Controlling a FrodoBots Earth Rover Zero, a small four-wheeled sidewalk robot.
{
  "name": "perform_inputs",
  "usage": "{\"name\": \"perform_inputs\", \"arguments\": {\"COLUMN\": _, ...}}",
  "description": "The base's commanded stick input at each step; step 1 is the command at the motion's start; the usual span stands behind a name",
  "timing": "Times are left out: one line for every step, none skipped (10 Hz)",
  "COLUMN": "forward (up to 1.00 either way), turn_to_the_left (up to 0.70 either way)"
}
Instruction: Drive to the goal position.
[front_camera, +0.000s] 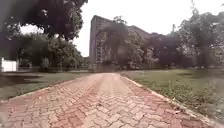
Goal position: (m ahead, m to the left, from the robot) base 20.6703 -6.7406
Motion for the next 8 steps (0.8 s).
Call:
{"name": "perform_inputs", "arguments": {"forward": 0.70, "turn_to_the_left": 0.00}}
{"name": "perform_inputs", "arguments": {"forward": 0.70, "turn_to_the_left": 0.00}}
{"name": "perform_inputs", "arguments": {"forward": 0.70, "turn_to_the_left": 0.00}}
{"name": "perform_inputs", "arguments": {"forward": 0.70, "turn_to_the_left": 0.00}}
{"name": "perform_inputs", "arguments": {"forward": 0.70, "turn_to_the_left": 0.00}}
{"name": "perform_inputs", "arguments": {"forward": 0.70, "turn_to_the_left": 0.00}}
{"name": "perform_inputs", "arguments": {"forward": 0.70, "turn_to_the_left": 0.00}}
{"name": "perform_inputs", "arguments": {"forward": 0.70, "turn_to_the_left": 0.00}}
